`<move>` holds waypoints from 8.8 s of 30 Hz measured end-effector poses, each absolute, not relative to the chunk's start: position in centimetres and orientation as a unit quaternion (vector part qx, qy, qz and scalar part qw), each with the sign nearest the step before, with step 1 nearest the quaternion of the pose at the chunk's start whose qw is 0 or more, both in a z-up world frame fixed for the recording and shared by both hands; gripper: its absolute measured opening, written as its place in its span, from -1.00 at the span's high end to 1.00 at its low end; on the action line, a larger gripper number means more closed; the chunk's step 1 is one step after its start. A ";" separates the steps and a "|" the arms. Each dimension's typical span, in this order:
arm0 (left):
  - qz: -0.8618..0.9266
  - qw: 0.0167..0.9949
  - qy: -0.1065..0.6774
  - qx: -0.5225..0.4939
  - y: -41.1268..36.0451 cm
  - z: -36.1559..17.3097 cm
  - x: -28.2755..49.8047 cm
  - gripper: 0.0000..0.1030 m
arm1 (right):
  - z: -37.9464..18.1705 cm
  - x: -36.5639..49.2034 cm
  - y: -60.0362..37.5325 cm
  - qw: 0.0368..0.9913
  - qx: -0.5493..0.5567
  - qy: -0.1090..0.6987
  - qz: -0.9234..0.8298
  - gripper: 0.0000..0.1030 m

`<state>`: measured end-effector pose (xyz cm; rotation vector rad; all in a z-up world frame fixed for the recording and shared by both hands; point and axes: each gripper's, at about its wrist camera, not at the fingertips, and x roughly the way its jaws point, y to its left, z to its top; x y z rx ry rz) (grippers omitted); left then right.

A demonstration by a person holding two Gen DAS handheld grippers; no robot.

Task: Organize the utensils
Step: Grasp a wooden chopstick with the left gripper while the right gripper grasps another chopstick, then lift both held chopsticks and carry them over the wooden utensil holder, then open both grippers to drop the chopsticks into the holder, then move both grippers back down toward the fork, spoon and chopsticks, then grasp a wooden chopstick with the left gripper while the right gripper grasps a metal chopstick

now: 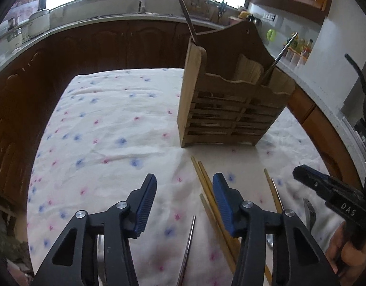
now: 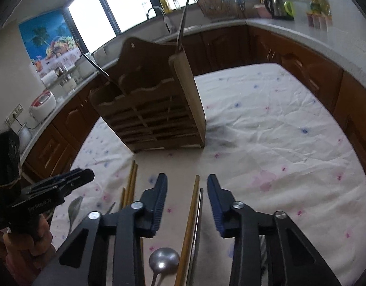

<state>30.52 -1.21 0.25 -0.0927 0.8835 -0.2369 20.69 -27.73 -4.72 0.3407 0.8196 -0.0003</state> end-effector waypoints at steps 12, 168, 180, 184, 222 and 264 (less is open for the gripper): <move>-0.106 0.870 0.482 0.005 -4.9 -4.2 36.9 0.44 | -7.4 24.0 -28.0 0.886 0.157 0.436 0.001 0.50; -0.109 0.969 0.154 -0.157 0.6 2.6 35.1 -0.42 | 7.2 26.1 -33.4 0.968 0.216 0.125 -0.023 -0.63; -0.100 0.970 0.175 -0.138 2.4 2.9 29.7 -0.70 | 6.6 22.1 -32.6 0.962 0.235 0.138 0.001 -0.88; -0.087 0.969 0.188 -0.132 3.3 2.7 27.5 -0.71 | 6.1 20.5 -31.8 0.961 0.234 0.149 0.007 -0.88; -0.086 0.941 0.316 -0.088 3.5 1.3 15.9 -0.67 | -0.9 10.8 -27.9 0.945 0.199 0.258 -0.008 -0.88; -0.135 0.882 0.450 -0.044 -1.9 -5.5 29.9 0.57 | -7.8 19.9 -27.5 0.901 0.135 0.412 -0.014 0.25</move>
